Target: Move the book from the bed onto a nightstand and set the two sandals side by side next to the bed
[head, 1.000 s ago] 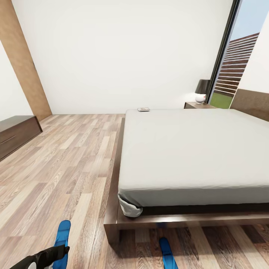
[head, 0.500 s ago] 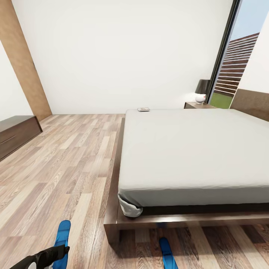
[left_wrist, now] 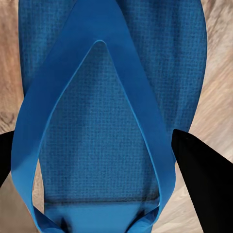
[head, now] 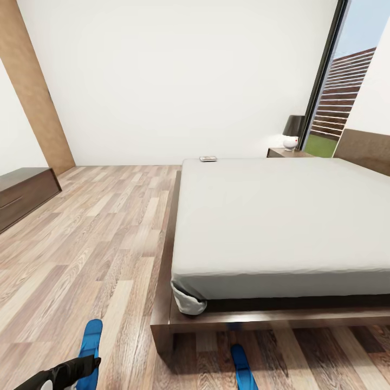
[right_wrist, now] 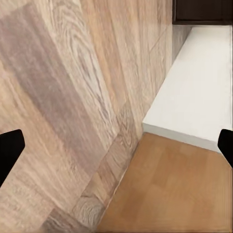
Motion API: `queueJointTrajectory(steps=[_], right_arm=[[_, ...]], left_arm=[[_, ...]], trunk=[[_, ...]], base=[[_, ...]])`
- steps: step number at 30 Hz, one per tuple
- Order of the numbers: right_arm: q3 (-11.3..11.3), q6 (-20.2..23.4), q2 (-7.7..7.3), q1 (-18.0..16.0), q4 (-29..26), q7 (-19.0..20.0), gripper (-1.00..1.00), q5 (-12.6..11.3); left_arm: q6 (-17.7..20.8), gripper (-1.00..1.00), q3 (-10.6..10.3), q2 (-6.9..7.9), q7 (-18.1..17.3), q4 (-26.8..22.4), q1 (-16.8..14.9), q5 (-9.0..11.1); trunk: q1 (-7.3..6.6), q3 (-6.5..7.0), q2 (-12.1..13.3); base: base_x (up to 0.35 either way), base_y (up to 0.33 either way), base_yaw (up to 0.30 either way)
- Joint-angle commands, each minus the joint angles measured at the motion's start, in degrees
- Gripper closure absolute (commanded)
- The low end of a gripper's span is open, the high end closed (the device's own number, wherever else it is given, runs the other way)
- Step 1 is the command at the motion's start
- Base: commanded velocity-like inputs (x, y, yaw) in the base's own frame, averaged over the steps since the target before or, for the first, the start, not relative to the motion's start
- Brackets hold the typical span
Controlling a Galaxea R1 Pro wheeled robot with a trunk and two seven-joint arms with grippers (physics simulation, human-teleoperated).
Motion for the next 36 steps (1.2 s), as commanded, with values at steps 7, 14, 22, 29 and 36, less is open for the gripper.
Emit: queueJointTrajectory(steps=[7, 14, 22, 29, 36], right_arm=[[-3.4, 0.2, -0.53, -0.1, 0.3, -4.7, -1.0, -0.2], [-4.8, 0.1, -0.56, -0.1, 0.2, -11.8, -1.0, -0.2], [-5.2, 0.1, -0.78, -0.1, 0.1, -16.6, -1.0, -0.2], [-5.3, 0.1, -0.92, 0.0, 0.2, -19.9, -1.0, -0.2], [-5.3, 0.1, -1.28, 0.1, 0.2, -21.5, -1.0, -0.2]], left_arm=[[-0.3, 1.0, -0.1, 0.04, -0.2, -0.2, 0.0, -0.3], [-0.3, 1.0, -0.1, 0.04, -0.2, -0.2, 0.0, -0.3], [-0.3, 1.0, -0.1, 0.04, -0.2, -0.2, 0.0, -0.3], [-0.3, 1.0, -0.1, 0.04, -0.2, -0.2, 0.0, -0.3], [-0.3, 1.0, -0.2, 0.04, -0.3, -0.2, 0.0, -0.3]], trunk=[[-0.01, -0.05, 0.0], [-0.01, -0.05, 0.0], [-0.01, -0.05, 0.0], [-0.01, -0.05, 0.0], [-0.01, -0.05, 0.0]], base=[[0.0, 0.0, 0.0], [0.0, 0.0, 0.0], [0.0, 0.0, 0.0], [0.0, 0.0, 0.0], [0.0, 0.0, 0.0]])
